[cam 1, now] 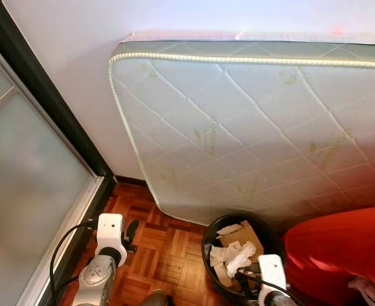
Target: Clean up the room
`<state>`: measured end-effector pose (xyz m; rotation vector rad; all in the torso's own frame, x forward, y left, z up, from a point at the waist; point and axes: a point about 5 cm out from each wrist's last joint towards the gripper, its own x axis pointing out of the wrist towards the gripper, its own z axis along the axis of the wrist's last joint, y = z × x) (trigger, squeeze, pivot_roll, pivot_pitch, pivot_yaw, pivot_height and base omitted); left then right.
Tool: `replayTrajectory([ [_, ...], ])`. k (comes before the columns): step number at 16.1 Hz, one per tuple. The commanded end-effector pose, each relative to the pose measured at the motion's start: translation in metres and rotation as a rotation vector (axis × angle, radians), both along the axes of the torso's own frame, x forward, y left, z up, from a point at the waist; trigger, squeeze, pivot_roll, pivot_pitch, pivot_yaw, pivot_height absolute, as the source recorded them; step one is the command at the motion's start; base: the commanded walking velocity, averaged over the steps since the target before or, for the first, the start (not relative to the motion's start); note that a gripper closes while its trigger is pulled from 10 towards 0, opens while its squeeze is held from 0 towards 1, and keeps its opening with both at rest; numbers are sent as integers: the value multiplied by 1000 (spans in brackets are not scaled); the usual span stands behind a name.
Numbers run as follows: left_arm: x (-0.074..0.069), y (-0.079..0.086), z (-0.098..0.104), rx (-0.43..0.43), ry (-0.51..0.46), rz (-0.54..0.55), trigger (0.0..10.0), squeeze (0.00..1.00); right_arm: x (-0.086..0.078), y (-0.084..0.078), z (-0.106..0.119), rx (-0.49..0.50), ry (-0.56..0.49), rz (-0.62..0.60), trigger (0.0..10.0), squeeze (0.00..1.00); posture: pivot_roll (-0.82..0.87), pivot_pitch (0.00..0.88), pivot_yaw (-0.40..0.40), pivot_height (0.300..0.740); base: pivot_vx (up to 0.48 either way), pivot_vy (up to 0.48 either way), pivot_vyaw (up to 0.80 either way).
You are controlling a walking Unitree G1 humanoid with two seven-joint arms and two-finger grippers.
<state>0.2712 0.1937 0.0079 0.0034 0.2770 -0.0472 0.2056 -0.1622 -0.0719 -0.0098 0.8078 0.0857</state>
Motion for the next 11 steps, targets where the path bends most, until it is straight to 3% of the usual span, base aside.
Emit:
replayTrajectory([
  [1,-6,2,-7,3,34,8,10000,0,-8,0,-6,-36,59,31,10000,0,69,154,61,704,0,0,0],
  [5,-10,1,-14,-11,67,3,10000,0,-19,-28,-8,-57,91,-6,10000,0,71,162,60,704,0,0,0],
  [7,-12,0,-15,-15,74,1,10000,0,-30,-24,-14,-51,117,-23,10000,0,67,162,62,704,0,0,0],
  [11,-11,0,-15,-17,70,-4,10000,0,-29,-12,-15,-46,123,-15,10000,0,70,154,63,704,0,0,0],
])
